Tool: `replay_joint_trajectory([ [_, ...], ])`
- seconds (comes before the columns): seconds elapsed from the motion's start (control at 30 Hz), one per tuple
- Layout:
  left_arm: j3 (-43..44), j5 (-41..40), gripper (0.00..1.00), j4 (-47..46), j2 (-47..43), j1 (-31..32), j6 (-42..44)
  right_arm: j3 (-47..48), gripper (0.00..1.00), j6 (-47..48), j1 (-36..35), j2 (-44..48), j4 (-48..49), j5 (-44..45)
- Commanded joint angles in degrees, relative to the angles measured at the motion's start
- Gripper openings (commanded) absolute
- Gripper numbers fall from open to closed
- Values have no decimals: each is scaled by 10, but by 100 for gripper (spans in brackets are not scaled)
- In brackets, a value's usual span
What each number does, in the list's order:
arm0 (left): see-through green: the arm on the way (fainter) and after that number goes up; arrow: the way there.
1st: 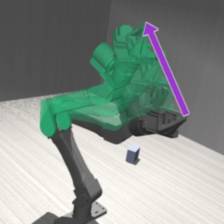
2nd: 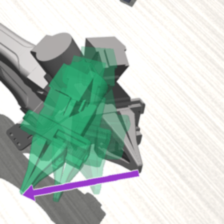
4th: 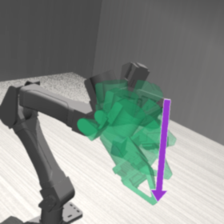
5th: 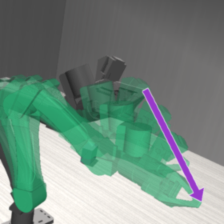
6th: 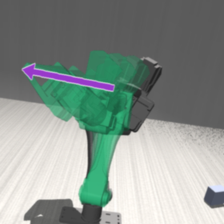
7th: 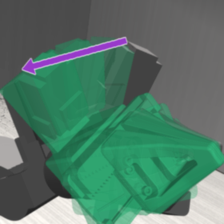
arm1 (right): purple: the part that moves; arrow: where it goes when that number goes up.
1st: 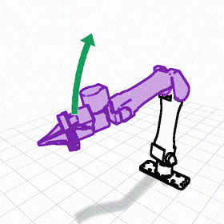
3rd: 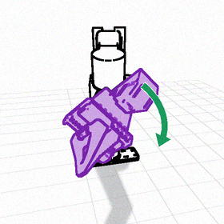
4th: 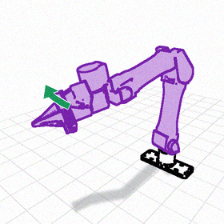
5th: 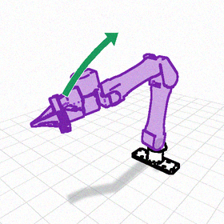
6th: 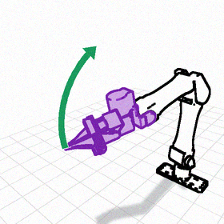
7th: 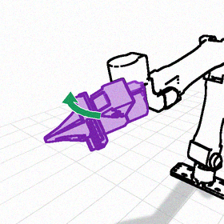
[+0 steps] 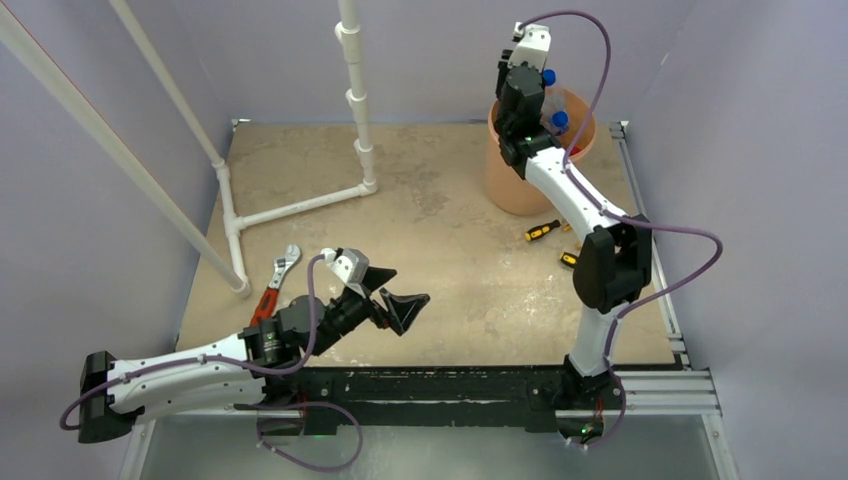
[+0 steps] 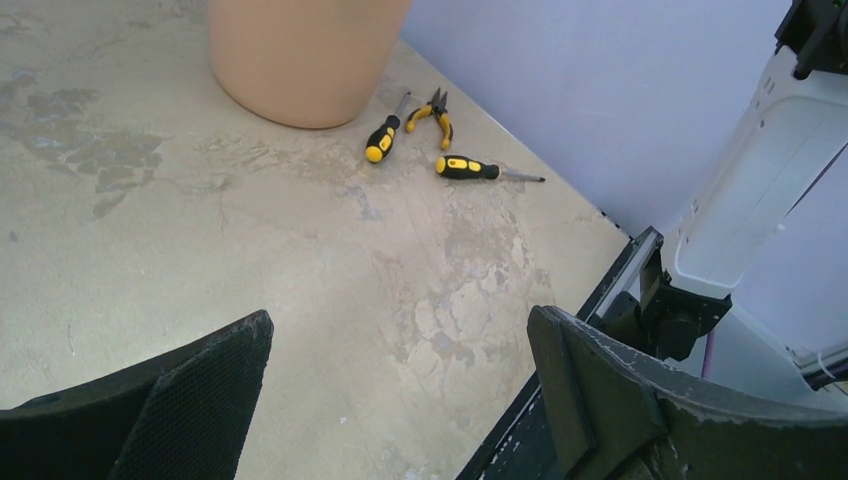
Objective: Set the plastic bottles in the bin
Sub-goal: Place the plastic bottle in the trash bin.
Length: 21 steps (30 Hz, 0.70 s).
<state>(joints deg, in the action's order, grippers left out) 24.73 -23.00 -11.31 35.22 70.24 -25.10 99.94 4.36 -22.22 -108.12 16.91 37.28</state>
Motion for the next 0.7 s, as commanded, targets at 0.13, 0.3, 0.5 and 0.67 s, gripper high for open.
replay_joint_trajectory([
  [0.13, 20, 15, 99, -26, 12, 1, -19, 13, 59, -37, 17, 23, -38, -15],
  [0.3, 19, 17, 99, -28, 13, 1, -29, 25, 69, -35, 17, 38, -40, -16],
  [0.5, 19, 22, 99, -29, 16, 1, -34, 26, 70, -39, 17, 67, -40, -20],
  [0.67, 18, 27, 99, -31, 20, 2, -38, 28, 71, -39, 17, 102, -42, -21],
])
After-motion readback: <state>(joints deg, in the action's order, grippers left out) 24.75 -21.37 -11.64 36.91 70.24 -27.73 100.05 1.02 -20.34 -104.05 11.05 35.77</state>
